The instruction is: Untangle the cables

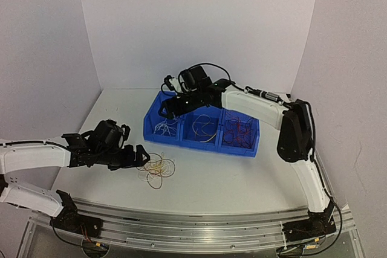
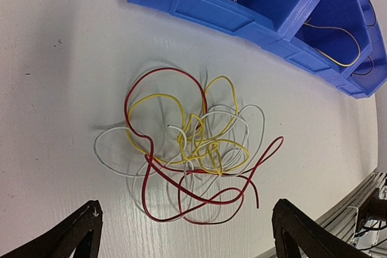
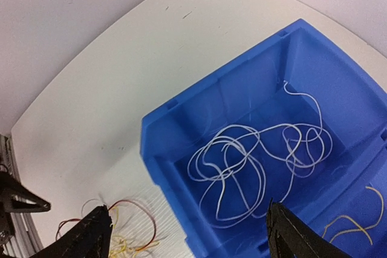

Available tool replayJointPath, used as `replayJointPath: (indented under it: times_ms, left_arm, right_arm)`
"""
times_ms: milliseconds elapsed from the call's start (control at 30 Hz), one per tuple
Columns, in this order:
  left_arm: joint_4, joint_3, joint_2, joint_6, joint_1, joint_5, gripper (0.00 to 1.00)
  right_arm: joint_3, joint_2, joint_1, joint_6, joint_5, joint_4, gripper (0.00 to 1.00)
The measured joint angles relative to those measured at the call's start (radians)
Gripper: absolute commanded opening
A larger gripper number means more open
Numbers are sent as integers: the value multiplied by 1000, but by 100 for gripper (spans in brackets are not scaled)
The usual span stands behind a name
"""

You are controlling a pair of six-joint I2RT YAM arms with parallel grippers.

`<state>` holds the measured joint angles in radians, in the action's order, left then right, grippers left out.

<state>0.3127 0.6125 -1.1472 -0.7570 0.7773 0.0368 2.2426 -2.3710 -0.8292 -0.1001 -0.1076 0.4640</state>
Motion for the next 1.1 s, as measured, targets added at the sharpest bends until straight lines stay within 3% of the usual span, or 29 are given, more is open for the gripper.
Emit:
replayJointPath:
  times_ms: [233, 367, 533, 767, 833, 900, 1033, 1100]
  left_arm:
    - [-72, 2, -97, 8, 1, -38, 90]
    - [-93, 1, -121, 15, 1, -79, 90]
    - [-148, -52, -78, 13, 1, -130, 90]
    - [-168, -109, -9, 3, 1, -164, 87]
    - [-168, -112, -9, 1, 1, -166, 86]
    - [-169, -112, -12, -1, 1, -166, 85]
    - [-192, -112, -41, -6, 1, -164, 84]
    - [-207, -112, -64, -12, 1, -158, 82]
  right_arm:
    - [-412, 339, -100, 56, -27, -25, 83]
    - [-589, 434, -166, 150, -81, -30, 82]
    - [-683, 415, -182, 230, -117, -11, 79]
    - [-592, 254, -166, 266, -84, -12, 70]
    - [-547, 199, -165, 277, -62, -13, 64]
    - [-515, 160, -165, 282, -46, -16, 50]
    - [-484, 125, -165, 279, -32, -17, 2]
    - [-476, 125, -165, 273, -32, -17, 0]
